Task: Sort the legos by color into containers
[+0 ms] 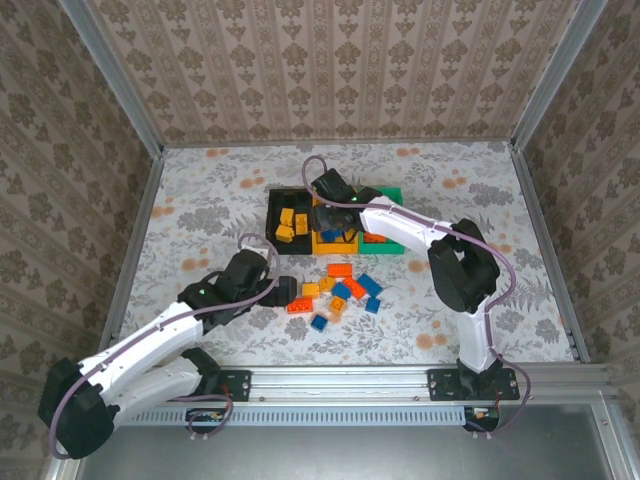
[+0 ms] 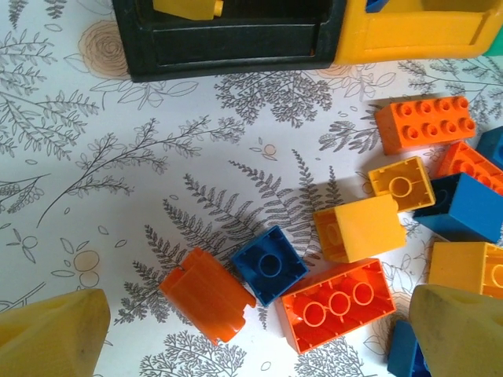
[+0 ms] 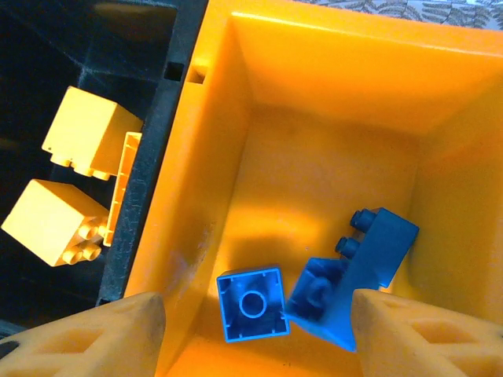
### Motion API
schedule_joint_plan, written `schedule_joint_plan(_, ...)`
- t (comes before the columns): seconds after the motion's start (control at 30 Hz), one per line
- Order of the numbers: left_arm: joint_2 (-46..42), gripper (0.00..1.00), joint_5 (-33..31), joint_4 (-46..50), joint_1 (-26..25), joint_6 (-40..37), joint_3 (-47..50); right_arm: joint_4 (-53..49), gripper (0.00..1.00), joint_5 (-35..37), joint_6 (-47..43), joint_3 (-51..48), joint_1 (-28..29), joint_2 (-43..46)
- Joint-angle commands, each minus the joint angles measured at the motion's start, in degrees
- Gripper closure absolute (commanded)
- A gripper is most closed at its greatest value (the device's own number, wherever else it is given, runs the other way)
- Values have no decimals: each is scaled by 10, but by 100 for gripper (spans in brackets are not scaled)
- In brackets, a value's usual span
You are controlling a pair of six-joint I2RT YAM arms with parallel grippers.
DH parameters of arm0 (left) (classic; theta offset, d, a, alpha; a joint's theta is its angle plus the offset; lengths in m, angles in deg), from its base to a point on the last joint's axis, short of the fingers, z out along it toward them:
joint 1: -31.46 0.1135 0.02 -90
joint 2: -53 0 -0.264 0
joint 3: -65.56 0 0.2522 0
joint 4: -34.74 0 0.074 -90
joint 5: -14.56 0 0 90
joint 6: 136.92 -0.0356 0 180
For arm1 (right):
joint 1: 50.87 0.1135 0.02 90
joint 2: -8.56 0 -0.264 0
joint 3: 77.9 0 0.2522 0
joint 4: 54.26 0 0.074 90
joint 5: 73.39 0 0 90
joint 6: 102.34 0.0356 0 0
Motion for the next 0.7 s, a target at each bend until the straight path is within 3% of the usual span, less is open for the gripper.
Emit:
schedule_joint_plan(0.0, 13, 1, 22, 16, 1, -26, -30, 2, 33, -4, 12, -28, -3, 74)
schedule_joint_plan(0.1, 51, 3, 31, 30, -19, -47, -54, 15, 31, -13, 19, -81, -3, 121)
schedule_joint_plan(0.33, 226, 9, -14, 57, -94, -88, -136, 31, 31, -11, 26, -206, -5, 222)
schedule_joint_plan(0.67, 372, 18, -27, 13, -98, -98, -193, 50, 31, -8, 38, -301, -21, 308)
